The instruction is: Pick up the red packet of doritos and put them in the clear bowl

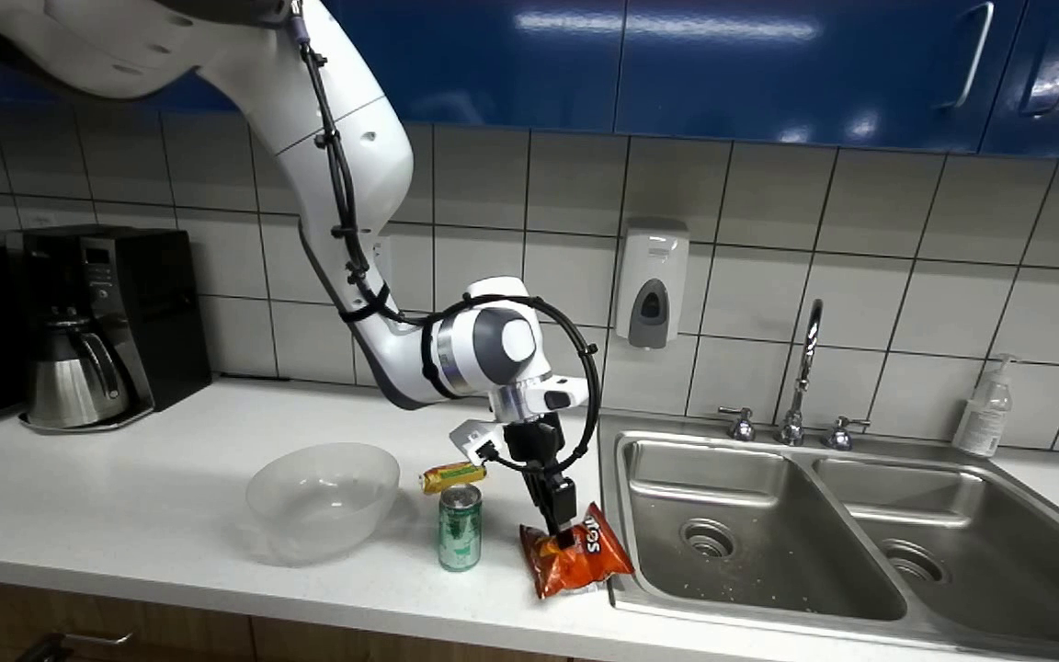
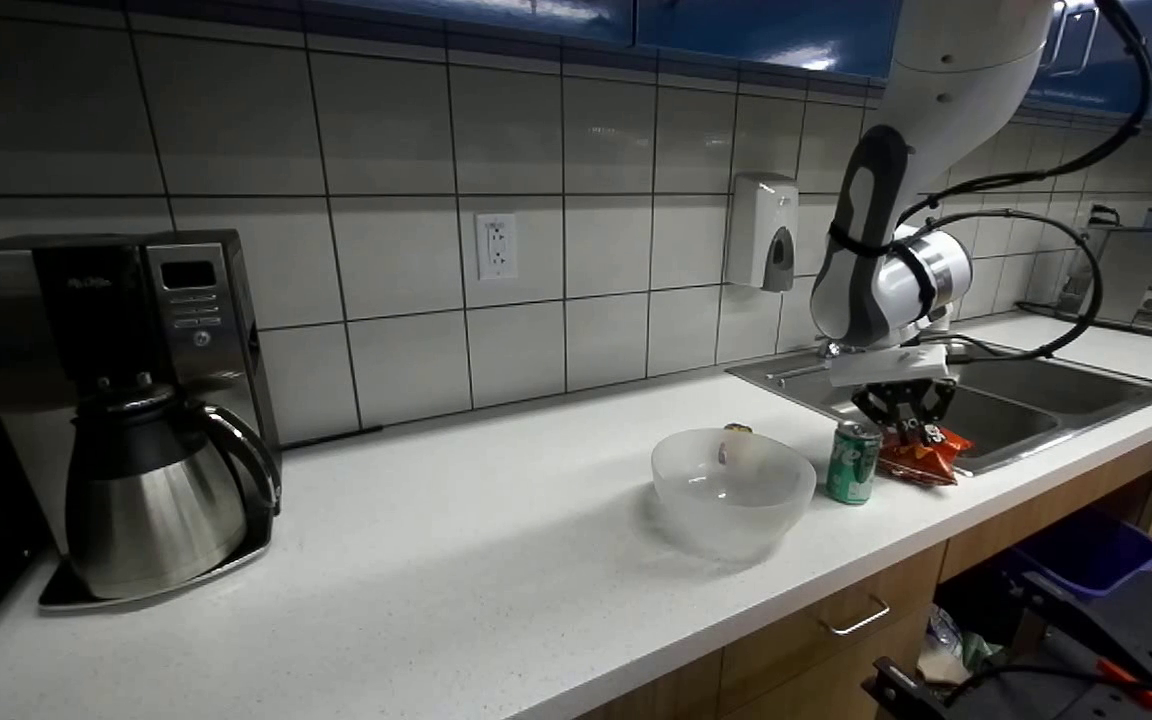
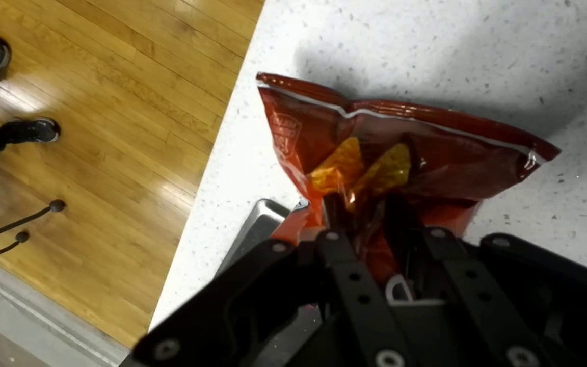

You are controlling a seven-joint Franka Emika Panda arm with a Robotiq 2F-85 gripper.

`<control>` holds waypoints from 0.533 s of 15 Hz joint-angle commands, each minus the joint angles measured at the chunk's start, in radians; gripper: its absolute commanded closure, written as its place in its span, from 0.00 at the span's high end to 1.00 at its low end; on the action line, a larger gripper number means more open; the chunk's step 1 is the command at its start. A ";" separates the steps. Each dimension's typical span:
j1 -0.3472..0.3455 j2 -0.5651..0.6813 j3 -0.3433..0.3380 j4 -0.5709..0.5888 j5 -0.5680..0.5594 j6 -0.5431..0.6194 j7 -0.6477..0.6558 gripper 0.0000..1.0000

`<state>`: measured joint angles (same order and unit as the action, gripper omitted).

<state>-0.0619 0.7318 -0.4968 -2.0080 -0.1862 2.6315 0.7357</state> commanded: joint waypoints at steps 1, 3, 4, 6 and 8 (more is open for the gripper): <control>0.012 -0.025 -0.015 -0.017 0.006 0.003 -0.013 0.00; 0.014 -0.025 -0.016 -0.017 0.005 0.002 -0.013 0.00; 0.016 -0.025 -0.017 -0.017 0.004 0.002 -0.013 0.00; 0.019 -0.028 -0.019 -0.019 0.003 0.002 -0.013 0.00; 0.030 -0.043 -0.023 -0.030 -0.002 0.007 -0.014 0.00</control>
<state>-0.0516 0.7317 -0.5063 -2.0078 -0.1862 2.6315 0.7356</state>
